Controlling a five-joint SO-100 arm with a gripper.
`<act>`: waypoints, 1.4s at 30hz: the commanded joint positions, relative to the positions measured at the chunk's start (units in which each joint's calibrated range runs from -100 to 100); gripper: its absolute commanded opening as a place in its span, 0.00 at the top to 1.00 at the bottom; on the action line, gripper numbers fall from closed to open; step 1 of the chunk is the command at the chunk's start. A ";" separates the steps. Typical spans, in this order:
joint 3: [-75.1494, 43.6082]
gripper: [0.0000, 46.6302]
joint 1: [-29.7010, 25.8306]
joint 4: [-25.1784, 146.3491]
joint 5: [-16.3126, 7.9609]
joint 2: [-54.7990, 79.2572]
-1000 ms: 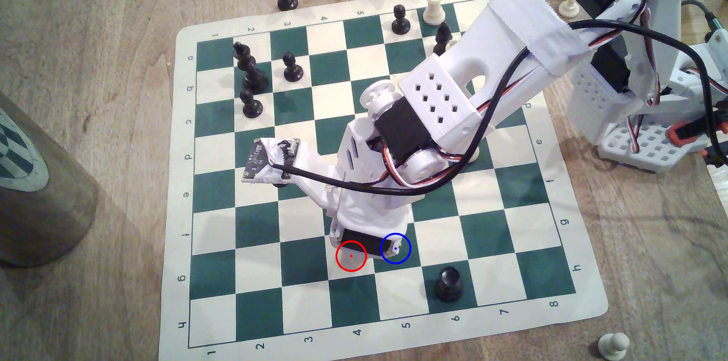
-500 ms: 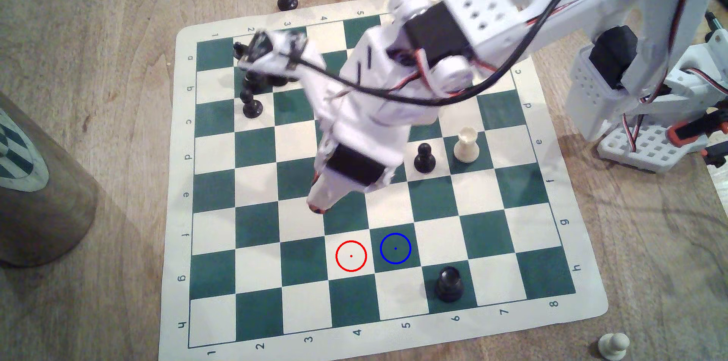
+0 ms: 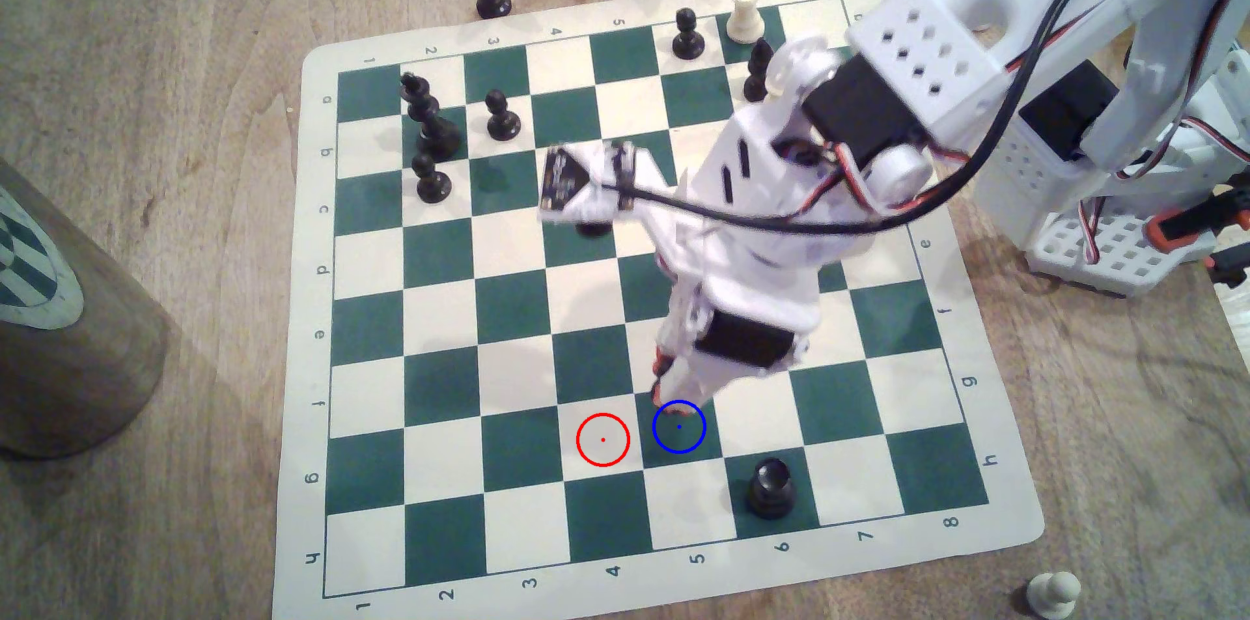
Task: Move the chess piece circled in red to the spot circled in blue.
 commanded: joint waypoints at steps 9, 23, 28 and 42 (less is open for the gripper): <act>-1.89 1.00 -0.78 -5.33 0.05 7.83; -3.43 0.98 0.31 -7.54 -0.05 11.65; -3.52 0.86 0.31 -7.62 -0.20 11.74; -3.70 0.53 1.41 1.39 1.90 0.11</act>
